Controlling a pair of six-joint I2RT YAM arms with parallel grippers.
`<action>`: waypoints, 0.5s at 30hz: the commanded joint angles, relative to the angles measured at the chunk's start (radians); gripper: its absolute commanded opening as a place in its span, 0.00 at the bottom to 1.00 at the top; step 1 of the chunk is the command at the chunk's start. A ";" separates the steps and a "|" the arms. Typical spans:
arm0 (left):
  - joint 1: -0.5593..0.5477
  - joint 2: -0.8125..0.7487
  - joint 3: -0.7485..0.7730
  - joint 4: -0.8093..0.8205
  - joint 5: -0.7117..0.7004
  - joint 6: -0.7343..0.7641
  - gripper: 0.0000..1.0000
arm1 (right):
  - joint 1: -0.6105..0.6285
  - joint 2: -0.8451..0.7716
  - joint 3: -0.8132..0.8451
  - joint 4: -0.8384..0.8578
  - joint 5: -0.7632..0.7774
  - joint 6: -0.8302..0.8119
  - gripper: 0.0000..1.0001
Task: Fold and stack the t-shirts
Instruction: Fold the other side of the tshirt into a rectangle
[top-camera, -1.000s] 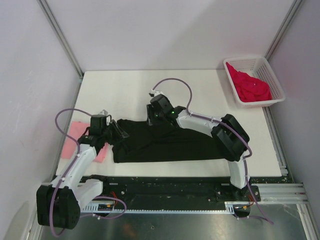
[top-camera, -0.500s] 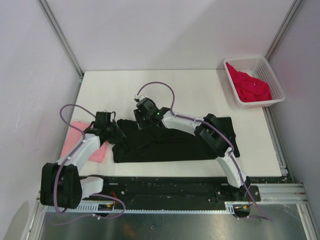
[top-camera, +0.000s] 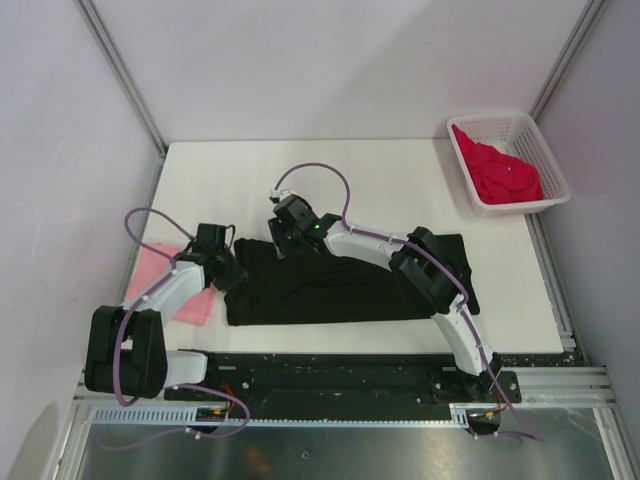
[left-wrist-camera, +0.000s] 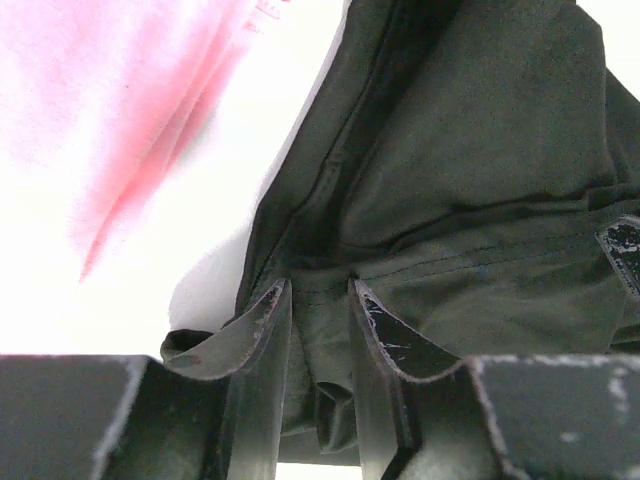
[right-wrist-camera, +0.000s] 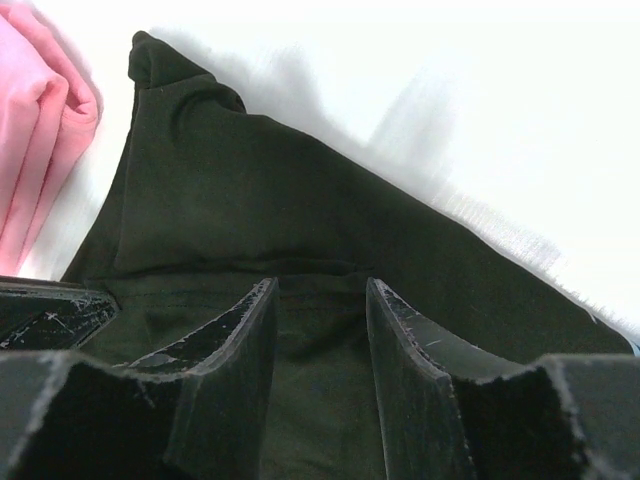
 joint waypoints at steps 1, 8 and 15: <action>0.007 -0.015 0.033 0.019 -0.057 -0.015 0.34 | -0.011 -0.021 0.023 -0.005 0.014 -0.026 0.46; 0.006 0.012 0.047 0.019 -0.049 -0.021 0.41 | -0.028 -0.007 0.024 0.003 -0.032 -0.025 0.49; 0.007 0.023 0.051 0.029 -0.043 -0.024 0.48 | -0.032 0.006 0.031 0.012 -0.096 -0.017 0.49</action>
